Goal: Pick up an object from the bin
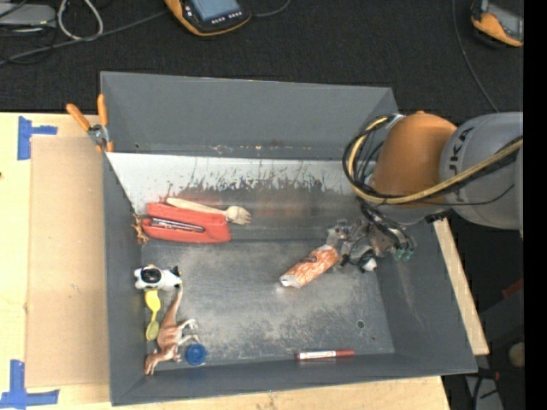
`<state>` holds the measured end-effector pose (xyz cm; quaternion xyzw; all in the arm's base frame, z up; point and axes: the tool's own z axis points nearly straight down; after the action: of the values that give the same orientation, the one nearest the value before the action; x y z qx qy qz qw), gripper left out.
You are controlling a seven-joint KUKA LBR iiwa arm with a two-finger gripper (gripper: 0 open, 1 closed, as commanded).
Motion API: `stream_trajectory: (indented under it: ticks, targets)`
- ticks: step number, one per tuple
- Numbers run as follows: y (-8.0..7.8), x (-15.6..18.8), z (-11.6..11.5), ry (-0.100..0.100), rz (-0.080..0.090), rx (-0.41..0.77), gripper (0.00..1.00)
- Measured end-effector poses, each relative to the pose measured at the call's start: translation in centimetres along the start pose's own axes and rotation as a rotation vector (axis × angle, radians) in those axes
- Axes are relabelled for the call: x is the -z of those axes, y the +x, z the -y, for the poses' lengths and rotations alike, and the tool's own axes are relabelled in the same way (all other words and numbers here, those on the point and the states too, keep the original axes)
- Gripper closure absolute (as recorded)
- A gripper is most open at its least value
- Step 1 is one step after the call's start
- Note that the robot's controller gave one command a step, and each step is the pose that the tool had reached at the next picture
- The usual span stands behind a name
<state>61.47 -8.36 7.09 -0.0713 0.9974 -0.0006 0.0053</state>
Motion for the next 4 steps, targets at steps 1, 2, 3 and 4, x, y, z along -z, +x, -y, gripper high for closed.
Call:
stream_trajectory:
  ticks: [1, 2, 3, 4]
  targets:
    - [0.5, 6.0, -1.6, -0.002, -0.007, 0.048, 1.0]
    - [0.8, 18.1, 0.8, -0.002, -0.007, 0.13, 0.0]
    - [0.8, 18.0, 0.7, -0.004, -0.009, 0.13, 0.0]
    - [-0.1, 11.6, -5.0, -0.004, -0.007, 0.181, 0.0]
